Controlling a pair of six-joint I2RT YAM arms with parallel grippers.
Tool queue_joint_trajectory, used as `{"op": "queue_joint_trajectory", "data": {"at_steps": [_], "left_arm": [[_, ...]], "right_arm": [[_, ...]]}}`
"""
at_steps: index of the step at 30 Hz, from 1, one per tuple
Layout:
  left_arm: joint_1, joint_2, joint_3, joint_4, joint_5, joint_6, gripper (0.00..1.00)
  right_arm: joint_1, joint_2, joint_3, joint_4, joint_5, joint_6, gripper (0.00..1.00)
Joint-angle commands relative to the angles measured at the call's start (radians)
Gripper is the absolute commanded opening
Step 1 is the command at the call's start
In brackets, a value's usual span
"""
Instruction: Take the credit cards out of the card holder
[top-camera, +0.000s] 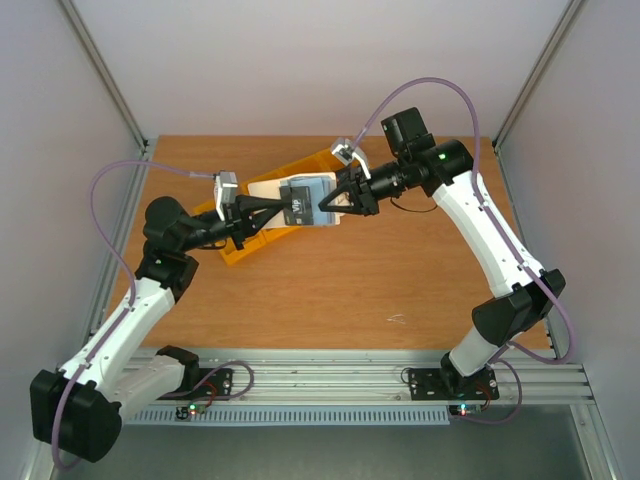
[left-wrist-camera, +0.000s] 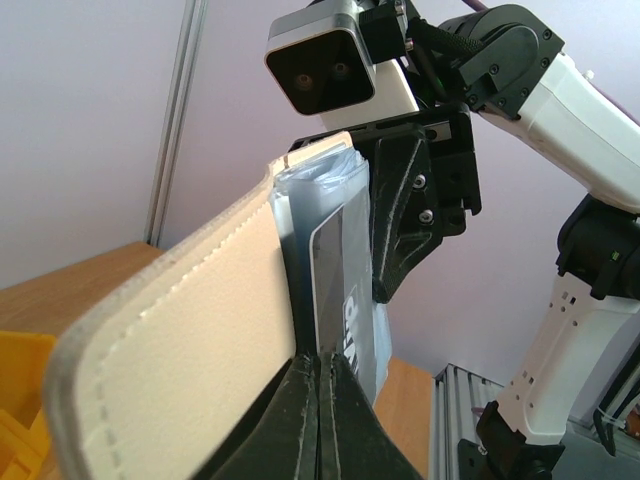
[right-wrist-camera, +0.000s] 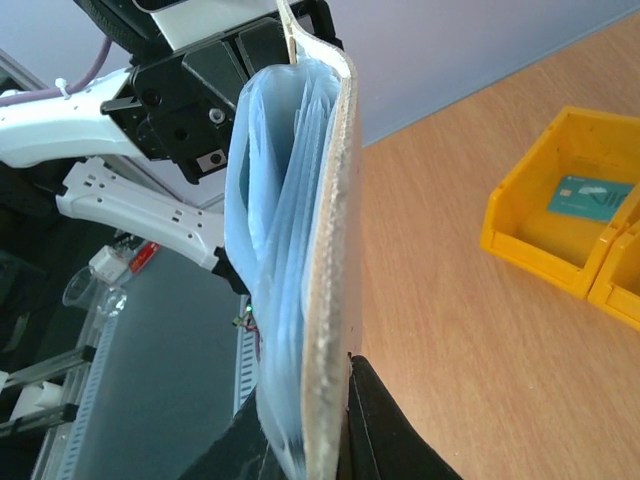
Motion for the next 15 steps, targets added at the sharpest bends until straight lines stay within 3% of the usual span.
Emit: {"op": "queue_joint_trajectory", "data": {"at_steps": [1,15], "left_arm": [[-0.02,0.009,0.01,0.038,-0.003,0.025,0.01],[-0.051,0.039,0.022,0.06,-0.006,0.038,0.13]], "right_arm": [[0.007,0.005,0.039,0.039,-0.061,0.02,0.01],[0.014,0.007,0.037,0.04,-0.073,0.019,0.01]]}}
